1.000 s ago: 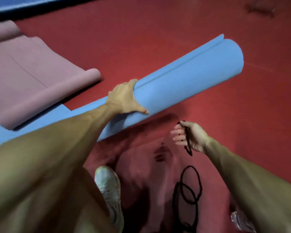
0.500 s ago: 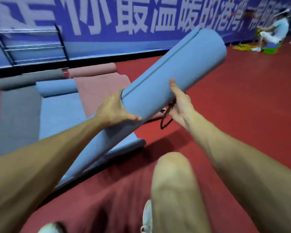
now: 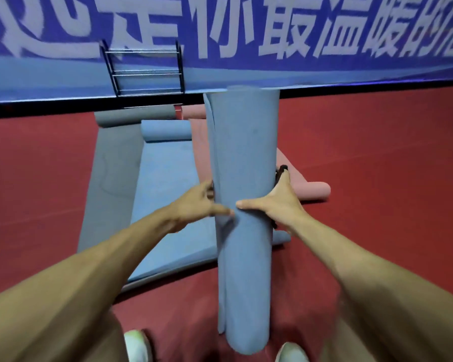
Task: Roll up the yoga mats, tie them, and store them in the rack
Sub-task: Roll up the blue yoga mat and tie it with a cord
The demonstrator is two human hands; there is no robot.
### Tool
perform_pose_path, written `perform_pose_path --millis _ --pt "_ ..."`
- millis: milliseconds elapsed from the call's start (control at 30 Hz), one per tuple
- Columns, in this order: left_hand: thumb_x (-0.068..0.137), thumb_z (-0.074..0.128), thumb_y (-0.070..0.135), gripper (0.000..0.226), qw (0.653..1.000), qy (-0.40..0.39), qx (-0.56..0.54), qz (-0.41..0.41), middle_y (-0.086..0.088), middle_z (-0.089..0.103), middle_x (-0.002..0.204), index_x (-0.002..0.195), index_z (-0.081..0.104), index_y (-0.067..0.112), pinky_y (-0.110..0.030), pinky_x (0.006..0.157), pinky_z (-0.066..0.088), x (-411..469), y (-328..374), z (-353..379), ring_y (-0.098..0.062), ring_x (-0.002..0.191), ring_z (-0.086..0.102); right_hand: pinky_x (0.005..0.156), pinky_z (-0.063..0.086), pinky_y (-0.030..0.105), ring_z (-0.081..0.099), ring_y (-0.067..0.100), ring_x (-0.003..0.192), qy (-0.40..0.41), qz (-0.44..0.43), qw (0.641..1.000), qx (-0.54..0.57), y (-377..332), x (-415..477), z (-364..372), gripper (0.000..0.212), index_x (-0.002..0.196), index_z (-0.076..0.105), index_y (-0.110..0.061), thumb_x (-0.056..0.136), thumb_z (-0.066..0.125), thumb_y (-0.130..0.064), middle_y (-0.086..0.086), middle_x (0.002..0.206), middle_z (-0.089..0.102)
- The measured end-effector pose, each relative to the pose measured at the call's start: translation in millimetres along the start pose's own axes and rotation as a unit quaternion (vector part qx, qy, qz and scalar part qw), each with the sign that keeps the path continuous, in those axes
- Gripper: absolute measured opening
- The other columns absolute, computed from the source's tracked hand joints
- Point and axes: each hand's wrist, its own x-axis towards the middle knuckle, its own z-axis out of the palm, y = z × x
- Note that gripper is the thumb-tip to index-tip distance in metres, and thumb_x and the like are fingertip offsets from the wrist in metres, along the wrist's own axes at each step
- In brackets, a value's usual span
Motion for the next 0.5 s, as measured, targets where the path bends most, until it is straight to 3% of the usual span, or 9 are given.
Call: perform_pose_path --millis 67,100,167,233,300,333,400,500 --pt "0.076 0.074 0.008 0.027 0.997 0.045 -0.054 -0.024 0.009 0.067 0.094 0.094 0.059 0.021 -0.021 0.072 0.042 -0.4 8.7 3.4 -0.012 0.086 0.060 0.094 0.050 0.045 0.055 0.020 0.114 -0.029 0.015 0.997 -0.069 5.9 -3.7 1.3 0.123 0.119 0.026 -0.028 0.018 0.090 -0.057 -0.002 0.125 0.051" --pt "0.077 0.074 0.010 0.026 0.995 0.061 -0.075 -0.027 0.010 0.064 0.090 0.093 0.055 0.020 -0.023 0.068 0.039 -0.7 14.3 5.9 -0.011 0.082 0.057 0.094 0.050 0.045 0.054 0.020 0.114 -0.037 0.019 0.995 -0.089 6.6 -7.1 0.7 0.121 0.117 0.025 -0.028 0.018 0.089 -0.058 -0.001 0.125 0.050" --pt "0.069 0.081 0.023 0.062 0.988 0.101 -0.116 -0.027 0.009 0.060 0.102 0.116 0.041 0.016 -0.028 0.072 0.043 3.0 19.0 7.8 -0.011 0.088 0.058 0.094 0.049 0.044 0.053 0.020 0.115 -0.041 0.016 0.993 -0.112 4.9 -12.4 -1.3 0.116 0.111 0.024 -0.027 0.020 0.089 -0.060 -0.001 0.125 0.048" --pt "0.064 0.086 0.038 0.100 0.986 0.120 -0.114 -0.016 0.014 0.056 0.118 0.135 0.014 0.032 -0.033 0.076 0.047 6.2 19.7 9.1 -0.011 0.104 0.059 0.095 0.047 0.042 0.050 0.021 0.118 -0.052 0.009 0.989 -0.141 2.0 -17.5 -3.5 0.114 0.112 0.023 -0.024 0.027 0.089 -0.060 0.001 0.128 0.045" --pt "0.056 0.085 0.054 0.111 0.989 0.132 -0.064 0.008 0.017 0.050 0.129 0.132 0.006 0.049 -0.033 0.075 0.050 6.7 22.4 13.3 -0.007 0.116 0.053 0.093 0.046 0.038 0.049 0.023 0.120 -0.066 0.005 0.983 -0.169 1.9 -21.8 -7.1 0.116 0.119 0.021 -0.019 0.035 0.091 -0.058 0.003 0.131 0.044" --pt "0.049 0.085 0.062 0.114 0.988 0.149 -0.034 0.019 0.016 0.047 0.132 0.132 0.007 0.050 -0.036 0.082 0.051 7.7 23.2 15.4 -0.008 0.119 0.051 0.091 0.046 0.037 0.050 0.023 0.120 -0.072 0.004 0.981 -0.178 1.8 -23.9 -9.3 0.118 0.122 0.020 -0.018 0.037 0.091 -0.059 0.003 0.133 0.044" --pt "0.040 0.081 0.068 0.120 0.981 0.187 0.027 0.043 0.010 0.040 0.136 0.133 0.012 0.039 -0.040 0.100 0.045 7.6 25.6 21.6 -0.011 0.125 0.046 0.091 0.047 0.037 0.050 0.022 0.121 -0.094 -0.008 0.977 -0.190 0.4 -27.5 -15.4 0.122 0.128 0.018 -0.015 0.040 0.088 -0.062 0.002 0.136 0.042" --pt "0.044 0.087 0.060 0.106 0.966 0.233 0.089 0.061 0.003 0.037 0.130 0.119 0.022 0.022 -0.038 0.102 0.043 6.9 36.7 30.2 -0.013 0.121 0.045 0.091 0.046 0.032 0.050 0.014 0.120 -0.144 -0.023 0.972 -0.186 -6.8 -28.6 -32.3 0.118 0.137 0.016 -0.013 0.054 0.083 -0.063 -0.003 0.137 0.042"
